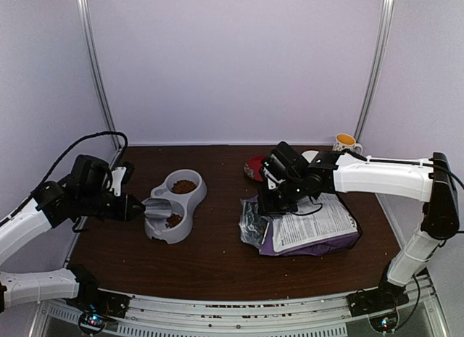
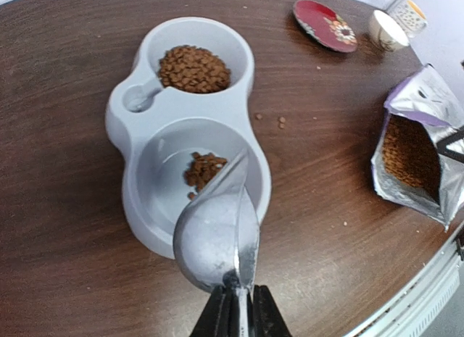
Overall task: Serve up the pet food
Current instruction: Insert the spatula into the pet food bag.
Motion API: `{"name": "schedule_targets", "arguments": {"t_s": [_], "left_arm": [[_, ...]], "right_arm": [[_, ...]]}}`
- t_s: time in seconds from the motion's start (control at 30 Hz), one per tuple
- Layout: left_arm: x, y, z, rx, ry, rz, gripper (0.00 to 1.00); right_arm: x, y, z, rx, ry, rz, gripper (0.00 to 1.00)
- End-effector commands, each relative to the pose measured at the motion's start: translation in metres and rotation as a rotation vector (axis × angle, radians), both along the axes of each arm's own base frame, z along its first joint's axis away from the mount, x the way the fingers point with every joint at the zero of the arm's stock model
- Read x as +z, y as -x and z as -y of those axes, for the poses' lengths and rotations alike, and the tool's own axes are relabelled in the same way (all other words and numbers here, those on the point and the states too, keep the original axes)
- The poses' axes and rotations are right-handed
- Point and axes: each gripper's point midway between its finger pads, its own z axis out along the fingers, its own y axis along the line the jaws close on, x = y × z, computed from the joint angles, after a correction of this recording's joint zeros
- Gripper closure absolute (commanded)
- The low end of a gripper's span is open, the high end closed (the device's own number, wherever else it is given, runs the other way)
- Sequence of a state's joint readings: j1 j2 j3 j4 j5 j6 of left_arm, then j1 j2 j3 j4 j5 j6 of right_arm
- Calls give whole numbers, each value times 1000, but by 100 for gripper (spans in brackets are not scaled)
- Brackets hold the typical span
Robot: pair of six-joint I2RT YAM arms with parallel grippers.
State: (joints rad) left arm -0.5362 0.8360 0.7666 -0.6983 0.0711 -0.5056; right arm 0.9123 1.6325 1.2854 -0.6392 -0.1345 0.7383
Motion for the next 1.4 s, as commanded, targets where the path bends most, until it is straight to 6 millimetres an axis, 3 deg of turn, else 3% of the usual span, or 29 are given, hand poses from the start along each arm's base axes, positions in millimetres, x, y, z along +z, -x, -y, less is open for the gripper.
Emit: {"name": "schedule_targets", "arguments": {"t_s": [0.0, 0.17, 0.43, 0.83, 1.07, 1.37], "left_arm": [[25, 3, 33, -142, 111, 80, 100], [25, 15, 60, -278, 209, 73, 100], [5, 27, 84, -368, 281, 24, 100], [-1, 25, 140, -434, 338, 28, 100], [-25, 4, 170, -422, 316, 20, 100], [-78, -3, 207, -450, 318, -69, 100]], "right_arm": [[28, 3, -43, 51, -96, 32, 100], [33, 9, -67, 93, -99, 26, 100], [47, 15, -98, 139, -114, 32, 100], [60, 17, -122, 166, -129, 40, 100], [71, 14, -127, 165, -141, 52, 100], [76, 11, -134, 176, -147, 55, 100]]}}
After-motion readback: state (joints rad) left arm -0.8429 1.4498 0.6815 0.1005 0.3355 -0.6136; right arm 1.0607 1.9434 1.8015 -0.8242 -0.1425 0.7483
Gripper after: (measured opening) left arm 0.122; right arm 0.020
